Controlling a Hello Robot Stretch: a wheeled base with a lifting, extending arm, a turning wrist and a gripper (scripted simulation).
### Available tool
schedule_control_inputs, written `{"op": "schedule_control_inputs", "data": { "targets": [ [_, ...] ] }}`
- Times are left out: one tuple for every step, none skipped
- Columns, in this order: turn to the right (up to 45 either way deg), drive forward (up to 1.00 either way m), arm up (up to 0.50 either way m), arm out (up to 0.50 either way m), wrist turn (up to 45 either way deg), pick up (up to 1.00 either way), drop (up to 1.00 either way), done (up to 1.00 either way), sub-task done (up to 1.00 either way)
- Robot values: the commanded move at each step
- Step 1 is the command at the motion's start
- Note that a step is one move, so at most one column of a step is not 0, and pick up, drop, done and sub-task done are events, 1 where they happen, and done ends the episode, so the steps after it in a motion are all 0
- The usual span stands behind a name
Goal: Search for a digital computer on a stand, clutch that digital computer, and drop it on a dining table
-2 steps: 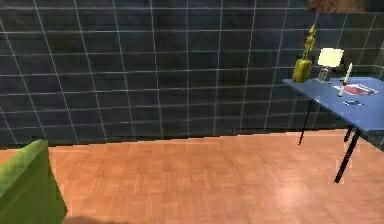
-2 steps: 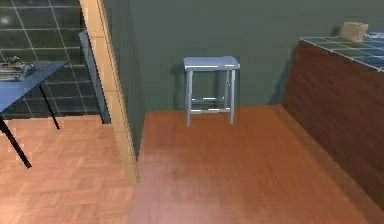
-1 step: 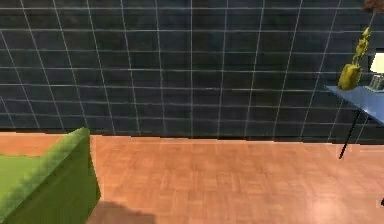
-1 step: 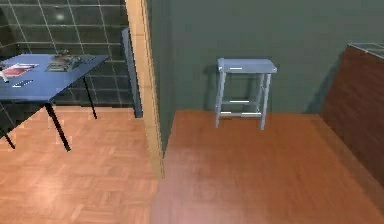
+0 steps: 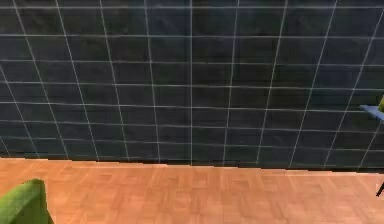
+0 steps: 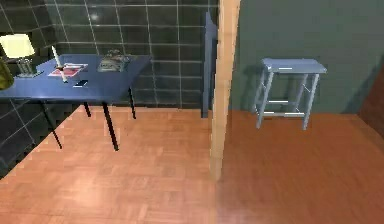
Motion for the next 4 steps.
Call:
{"op": "schedule_control_inputs", "data": {
  "targets": [
    [0.0,0.95,0.0,0.0,0.0,0.0,0.0,0.0,0.0],
    [-45.0,0.0,0.0,0.0,0.0,0.0,0.0,0.0,0.0],
    [-24.0,0.0,0.0,0.0,0.0,0.0,0.0,0.0,0.0],
    [0.0,0.55,0.0,0.0,0.0,0.0,0.0,0.0,0.0]
  ]
}}
